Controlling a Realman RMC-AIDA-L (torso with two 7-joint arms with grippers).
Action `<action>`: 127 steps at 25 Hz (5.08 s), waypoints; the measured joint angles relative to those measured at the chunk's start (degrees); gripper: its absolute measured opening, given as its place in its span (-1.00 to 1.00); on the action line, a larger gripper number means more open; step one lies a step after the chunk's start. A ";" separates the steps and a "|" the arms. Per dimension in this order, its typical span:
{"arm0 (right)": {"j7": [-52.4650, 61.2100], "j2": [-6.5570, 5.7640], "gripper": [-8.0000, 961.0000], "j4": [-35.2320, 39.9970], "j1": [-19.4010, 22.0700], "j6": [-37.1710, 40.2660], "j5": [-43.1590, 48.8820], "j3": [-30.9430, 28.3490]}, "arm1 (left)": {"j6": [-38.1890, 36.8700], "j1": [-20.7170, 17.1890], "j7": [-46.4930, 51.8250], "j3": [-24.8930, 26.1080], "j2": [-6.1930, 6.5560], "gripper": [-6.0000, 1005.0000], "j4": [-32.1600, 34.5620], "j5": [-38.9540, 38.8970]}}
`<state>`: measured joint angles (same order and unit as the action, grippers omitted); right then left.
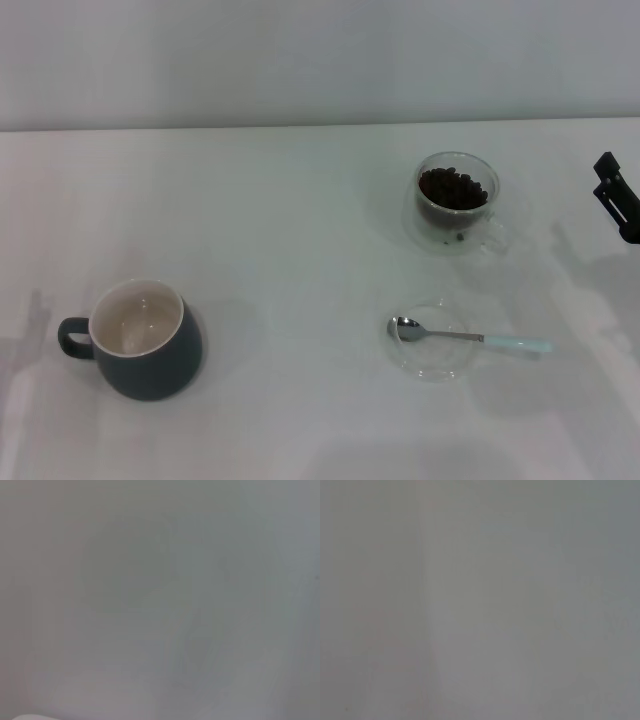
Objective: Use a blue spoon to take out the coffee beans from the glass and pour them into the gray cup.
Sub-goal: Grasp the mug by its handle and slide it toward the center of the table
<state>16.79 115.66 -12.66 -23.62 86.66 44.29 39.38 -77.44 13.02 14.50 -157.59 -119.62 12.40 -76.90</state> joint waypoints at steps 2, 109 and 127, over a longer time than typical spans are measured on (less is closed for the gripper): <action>0.00 0.00 0.79 0.00 -0.01 0.00 0.00 0.00 | 0.03 -0.02 -0.11 -0.04 0.00 0.57 0.00 0.00; 0.00 0.18 0.76 0.97 -0.47 -0.63 1.58 -0.54 | 7.37 6.08 -7.45 -4.99 0.05 -0.78 -5.81 21.04; 0.00 0.09 0.76 1.42 -0.72 -1.06 1.58 -0.62 | 16.96 10.85 -10.75 -5.27 -0.11 -0.78 -0.02 24.51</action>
<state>16.78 115.75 -11.23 -24.35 85.59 45.88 38.76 -60.47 23.87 3.75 -162.86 -119.74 12.37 -52.39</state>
